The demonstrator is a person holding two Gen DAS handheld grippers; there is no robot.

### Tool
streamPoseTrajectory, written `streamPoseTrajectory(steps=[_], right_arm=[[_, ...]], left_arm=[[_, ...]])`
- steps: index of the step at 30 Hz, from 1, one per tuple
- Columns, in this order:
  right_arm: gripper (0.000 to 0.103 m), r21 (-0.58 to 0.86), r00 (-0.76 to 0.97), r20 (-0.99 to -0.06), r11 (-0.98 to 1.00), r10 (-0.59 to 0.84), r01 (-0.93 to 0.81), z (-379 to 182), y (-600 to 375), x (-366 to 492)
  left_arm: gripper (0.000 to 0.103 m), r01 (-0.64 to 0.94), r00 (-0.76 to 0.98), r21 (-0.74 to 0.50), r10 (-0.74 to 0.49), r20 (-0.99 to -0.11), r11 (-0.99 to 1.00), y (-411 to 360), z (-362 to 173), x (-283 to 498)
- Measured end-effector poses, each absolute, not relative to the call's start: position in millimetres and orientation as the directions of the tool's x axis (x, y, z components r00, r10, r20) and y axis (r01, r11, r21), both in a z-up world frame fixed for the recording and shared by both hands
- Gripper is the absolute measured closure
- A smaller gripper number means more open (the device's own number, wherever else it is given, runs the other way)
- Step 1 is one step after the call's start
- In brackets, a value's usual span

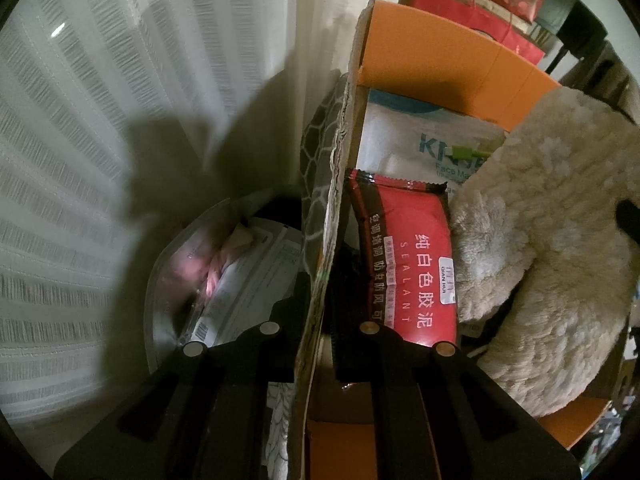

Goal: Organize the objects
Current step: 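Carry the slipper over the orange box and lower it inside, then open the right gripper to release the slipper and withdraw it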

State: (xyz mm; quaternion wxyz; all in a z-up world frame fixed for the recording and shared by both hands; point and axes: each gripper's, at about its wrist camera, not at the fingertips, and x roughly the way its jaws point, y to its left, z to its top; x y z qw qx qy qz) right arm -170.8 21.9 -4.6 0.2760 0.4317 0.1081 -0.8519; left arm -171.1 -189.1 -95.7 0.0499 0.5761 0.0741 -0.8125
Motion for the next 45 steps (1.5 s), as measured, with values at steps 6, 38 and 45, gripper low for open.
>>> streamPoseTrajectory(steps=[6,38,45], right_arm=[[0.057,-0.004,-0.499,-0.806,-0.841,-0.318,0.541,-16,29,-176],[0.001,0.066,-0.597,-0.736,-0.911,-0.32,0.407,13,132,-146],[0.001,0.067,-0.624,-0.727,-0.933,-0.288,0.353,20,160,-131]], left_arm=[[0.094,0.169,-0.329,-0.06,0.001,-0.944,-0.984,-189,-96,-172],[0.004,0.07,-0.541,-0.111,0.056,-0.839,-0.991,-136,-23,-141],[0.004,0.033,-0.567,-0.16,0.113,-0.816,-0.987,-112,-8,-128]])
